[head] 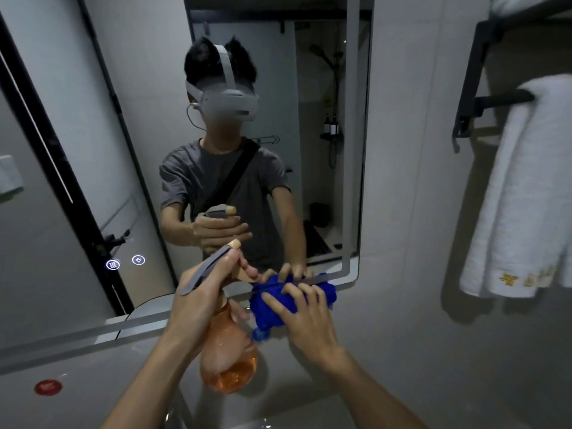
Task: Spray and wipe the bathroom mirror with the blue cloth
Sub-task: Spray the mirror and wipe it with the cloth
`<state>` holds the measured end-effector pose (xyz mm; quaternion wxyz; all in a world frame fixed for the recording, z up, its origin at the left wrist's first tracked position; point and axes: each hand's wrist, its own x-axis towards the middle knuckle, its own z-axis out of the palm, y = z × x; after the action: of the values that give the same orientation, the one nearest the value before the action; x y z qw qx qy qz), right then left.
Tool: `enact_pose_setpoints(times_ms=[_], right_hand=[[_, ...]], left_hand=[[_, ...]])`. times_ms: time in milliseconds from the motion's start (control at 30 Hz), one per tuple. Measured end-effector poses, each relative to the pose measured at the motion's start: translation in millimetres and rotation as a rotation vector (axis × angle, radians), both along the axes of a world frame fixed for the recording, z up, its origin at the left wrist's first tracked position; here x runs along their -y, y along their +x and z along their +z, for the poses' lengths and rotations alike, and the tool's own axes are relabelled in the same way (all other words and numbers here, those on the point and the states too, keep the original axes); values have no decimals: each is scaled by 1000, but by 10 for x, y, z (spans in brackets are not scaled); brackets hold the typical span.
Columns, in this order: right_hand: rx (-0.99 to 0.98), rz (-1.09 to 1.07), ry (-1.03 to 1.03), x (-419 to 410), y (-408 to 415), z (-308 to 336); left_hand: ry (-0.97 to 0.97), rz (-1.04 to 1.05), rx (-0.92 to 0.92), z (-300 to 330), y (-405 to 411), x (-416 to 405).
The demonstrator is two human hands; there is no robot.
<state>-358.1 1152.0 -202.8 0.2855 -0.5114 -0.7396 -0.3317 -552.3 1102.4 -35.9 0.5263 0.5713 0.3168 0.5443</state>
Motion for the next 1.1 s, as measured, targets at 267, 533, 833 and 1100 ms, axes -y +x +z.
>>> enact_pose_setpoints(times_ms=[267,533,833,1100], right_hand=[[-663,-64,292,-81,638,1222],[-949,-45,346,-212,820,1608],[-849,-195,52,129,283,153],[-947,-44,346,-70,309,1729]], left_hand=[[-70,-18,-25,-201,-69,-164],[-69,-64,-23,-230,94,-177],[-166,-16,-25,-253,8,-154],[-94,81,-129,-210,-340,-72]])
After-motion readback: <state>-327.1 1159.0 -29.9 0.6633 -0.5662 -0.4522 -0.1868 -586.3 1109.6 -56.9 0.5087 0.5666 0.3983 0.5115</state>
